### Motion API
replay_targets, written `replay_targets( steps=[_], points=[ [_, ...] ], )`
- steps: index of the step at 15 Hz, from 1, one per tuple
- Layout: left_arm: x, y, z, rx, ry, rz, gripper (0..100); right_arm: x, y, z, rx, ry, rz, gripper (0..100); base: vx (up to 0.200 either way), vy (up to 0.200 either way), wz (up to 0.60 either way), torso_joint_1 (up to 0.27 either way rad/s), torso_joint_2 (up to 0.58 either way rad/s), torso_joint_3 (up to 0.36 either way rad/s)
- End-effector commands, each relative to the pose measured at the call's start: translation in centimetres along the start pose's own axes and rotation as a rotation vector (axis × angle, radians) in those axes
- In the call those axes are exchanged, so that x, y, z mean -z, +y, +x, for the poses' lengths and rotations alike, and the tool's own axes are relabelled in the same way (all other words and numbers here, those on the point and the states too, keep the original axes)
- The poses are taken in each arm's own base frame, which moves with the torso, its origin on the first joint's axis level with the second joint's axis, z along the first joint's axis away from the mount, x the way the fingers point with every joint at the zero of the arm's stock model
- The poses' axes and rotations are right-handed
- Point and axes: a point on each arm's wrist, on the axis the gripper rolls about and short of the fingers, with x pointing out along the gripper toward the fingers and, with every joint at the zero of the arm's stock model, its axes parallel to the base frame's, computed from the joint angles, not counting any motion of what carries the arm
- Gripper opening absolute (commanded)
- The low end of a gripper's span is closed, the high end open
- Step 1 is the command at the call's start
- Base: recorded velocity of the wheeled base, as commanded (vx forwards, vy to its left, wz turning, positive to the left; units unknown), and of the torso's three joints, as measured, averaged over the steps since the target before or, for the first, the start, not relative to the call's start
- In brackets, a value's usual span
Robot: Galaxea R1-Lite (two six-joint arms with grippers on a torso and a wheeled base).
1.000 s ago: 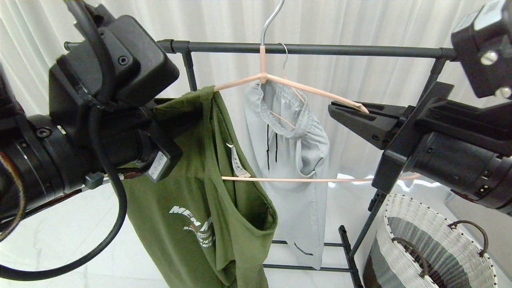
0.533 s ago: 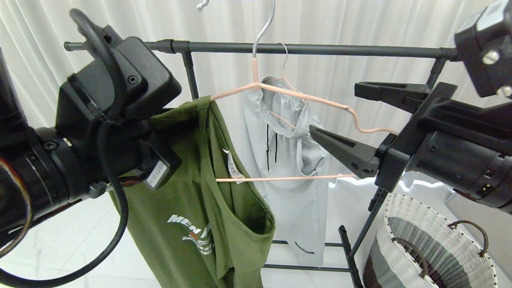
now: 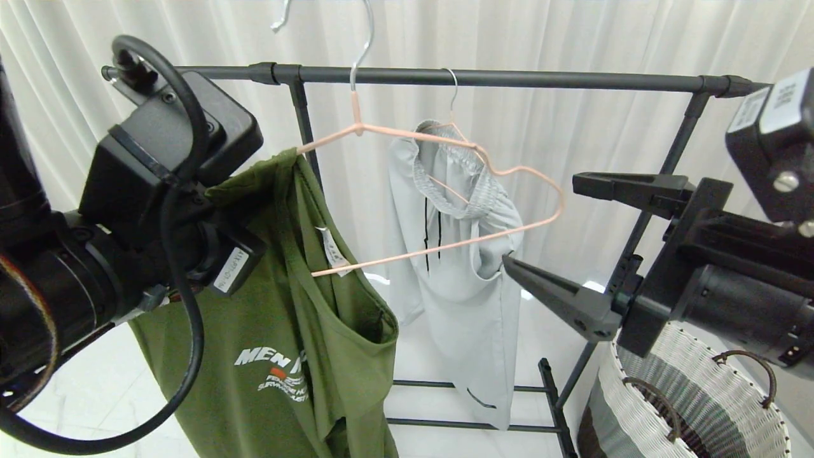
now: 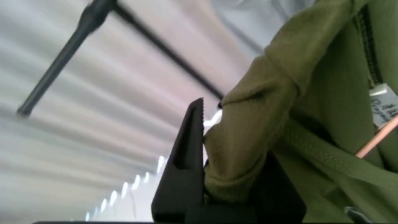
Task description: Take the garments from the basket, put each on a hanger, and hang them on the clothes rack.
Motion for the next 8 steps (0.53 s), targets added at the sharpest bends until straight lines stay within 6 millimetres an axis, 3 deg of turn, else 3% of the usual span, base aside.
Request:
replay_targets(
  steps=[1, 8],
  points=[
    [-0.4, 0.1, 0.2, -0.019, 0.005, -0.061, 0, 0.2, 1.1, -0.1, -0.056, 0.023, 0.035, 100, 0.0, 0.0, 0.0, 0.0, 0.0, 0.0],
    [-2.2, -0.7, -0.9, 0.035, -0.07, -0.176, 0, 2.5, 4.7, 3.7, -0.141, 0.164, 0.285, 100, 0.0, 0.0, 0.0, 0.0, 0.0, 0.0]
  ],
)
